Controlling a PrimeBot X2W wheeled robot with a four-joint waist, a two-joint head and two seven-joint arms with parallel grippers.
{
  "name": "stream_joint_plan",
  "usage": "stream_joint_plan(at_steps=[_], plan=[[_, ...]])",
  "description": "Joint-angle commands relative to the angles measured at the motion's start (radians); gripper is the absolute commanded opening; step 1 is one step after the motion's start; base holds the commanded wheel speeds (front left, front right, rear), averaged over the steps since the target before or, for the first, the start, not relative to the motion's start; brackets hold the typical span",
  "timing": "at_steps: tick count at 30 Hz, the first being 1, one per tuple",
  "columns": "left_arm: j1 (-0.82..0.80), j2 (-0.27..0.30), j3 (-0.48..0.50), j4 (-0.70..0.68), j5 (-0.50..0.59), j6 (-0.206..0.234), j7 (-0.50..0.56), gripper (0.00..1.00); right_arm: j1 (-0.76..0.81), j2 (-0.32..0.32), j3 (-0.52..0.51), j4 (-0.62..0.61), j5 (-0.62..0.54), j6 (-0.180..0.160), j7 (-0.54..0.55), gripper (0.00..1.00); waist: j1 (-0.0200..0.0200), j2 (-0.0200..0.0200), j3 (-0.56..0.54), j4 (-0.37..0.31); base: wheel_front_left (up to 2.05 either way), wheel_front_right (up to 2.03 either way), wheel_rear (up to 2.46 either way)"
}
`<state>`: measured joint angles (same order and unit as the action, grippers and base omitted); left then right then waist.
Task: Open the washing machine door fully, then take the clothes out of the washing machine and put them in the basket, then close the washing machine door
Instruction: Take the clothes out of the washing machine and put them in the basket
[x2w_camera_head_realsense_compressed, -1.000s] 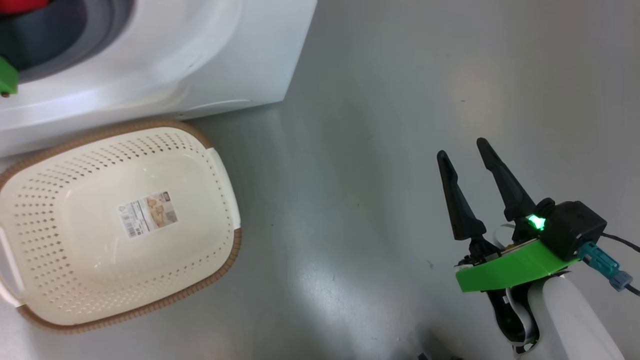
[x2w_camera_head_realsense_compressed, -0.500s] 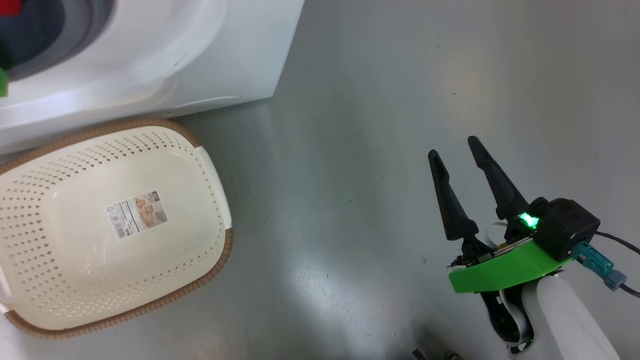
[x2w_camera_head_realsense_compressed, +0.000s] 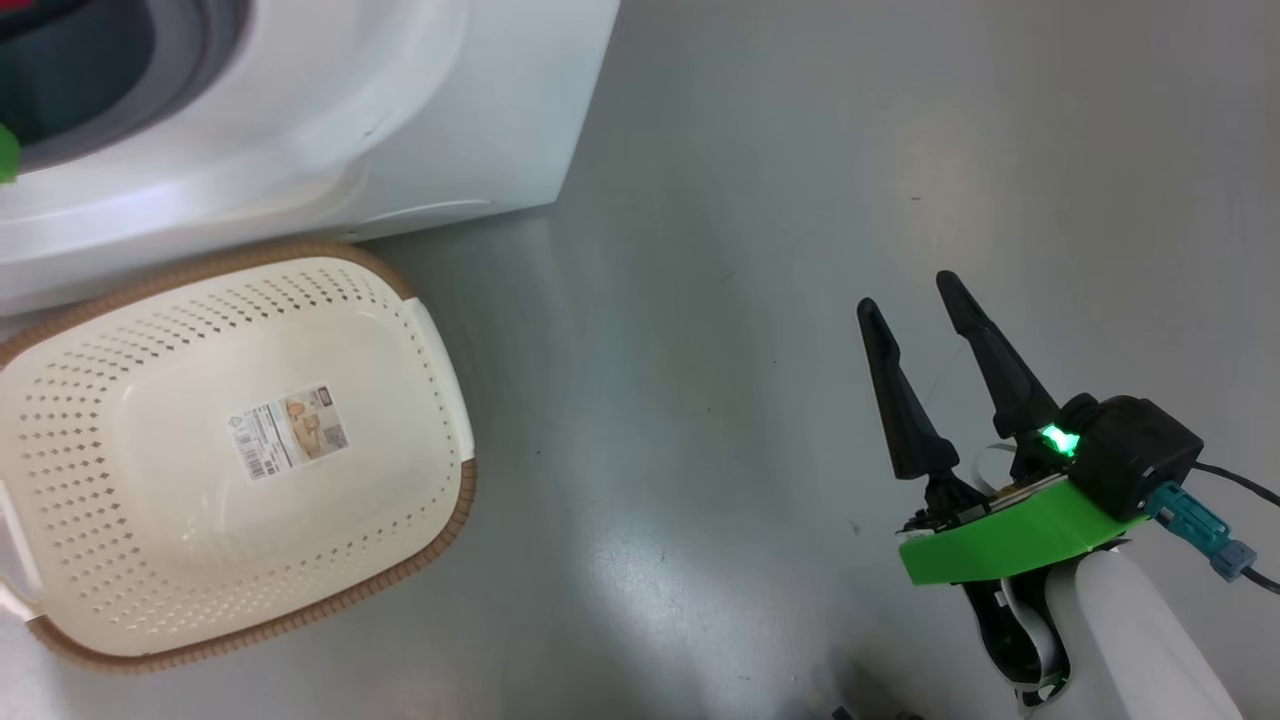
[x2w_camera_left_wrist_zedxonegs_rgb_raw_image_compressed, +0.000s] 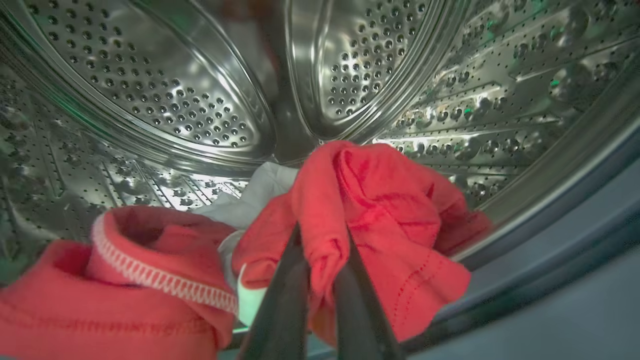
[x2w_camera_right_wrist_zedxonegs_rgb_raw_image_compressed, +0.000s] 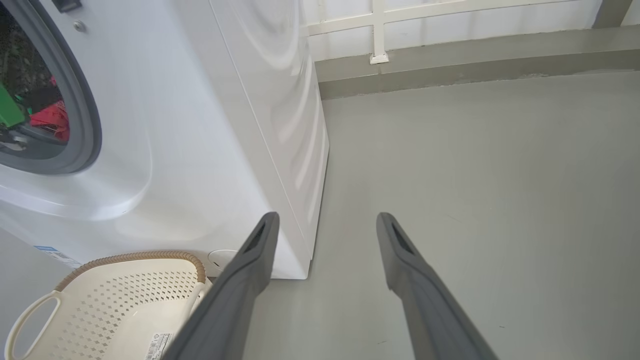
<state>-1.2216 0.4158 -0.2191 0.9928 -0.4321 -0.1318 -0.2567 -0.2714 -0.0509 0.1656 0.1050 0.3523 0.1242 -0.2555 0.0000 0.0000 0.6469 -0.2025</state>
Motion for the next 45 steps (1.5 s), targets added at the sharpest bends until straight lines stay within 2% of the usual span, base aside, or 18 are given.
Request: stream_joint_plan(at_steps=[1, 9, 17, 27, 40, 45], plan=[[0.037, 0.049, 0.046, -0.045, 0.003, 0.001, -0.005, 0.00, 0.005, 0.001, 0.011, -0.017, 0.002, 0.007, -0.006, 1.00, 0.0000, 0.0000, -0.009, 0.009, 0.00, 0.00, 0.00], [0.215, -0.006, 0.228, -0.236, 0.067, 0.001, -0.005, 0.00, 0.004, 0.001, -0.005, 0.005, -0.005, 0.007, -0.006, 1.00, 0.0000, 0.0000, -0.057, 0.042, 0.00, 0.00, 0.00], [0.404, -0.097, 0.342, -0.426, 0.105, 0.001, -0.005, 0.00, 0.025, 0.001, -0.026, 0.022, -0.012, 0.007, -0.006, 1.00, 0.0000, 0.0000, -0.111, 0.078, 0.00, 0.00, 0.00], [0.591, -0.177, 0.398, -0.678, 0.126, 0.001, -0.005, 0.00, 0.043, 0.001, -0.042, 0.035, -0.023, 0.007, -0.006, 1.00, 0.0000, 0.0000, -0.156, 0.105, 0.00, 0.00, 0.00], [0.720, -0.260, 0.481, -1.029, 0.133, 0.001, -0.005, 0.00, 0.065, 0.001, -0.054, 0.038, -0.030, 0.007, -0.006, 1.00, 0.0000, 0.0000, -0.190, 0.122, 0.00, 0.00, 0.00], [0.757, -0.282, 0.467, -1.087, 0.142, 0.001, -0.005, 0.00, 0.068, 0.001, -0.052, 0.034, -0.032, 0.007, -0.006, 1.00, 0.0000, 0.0000, -0.190, 0.128, 0.00, 0.00, 0.00]])
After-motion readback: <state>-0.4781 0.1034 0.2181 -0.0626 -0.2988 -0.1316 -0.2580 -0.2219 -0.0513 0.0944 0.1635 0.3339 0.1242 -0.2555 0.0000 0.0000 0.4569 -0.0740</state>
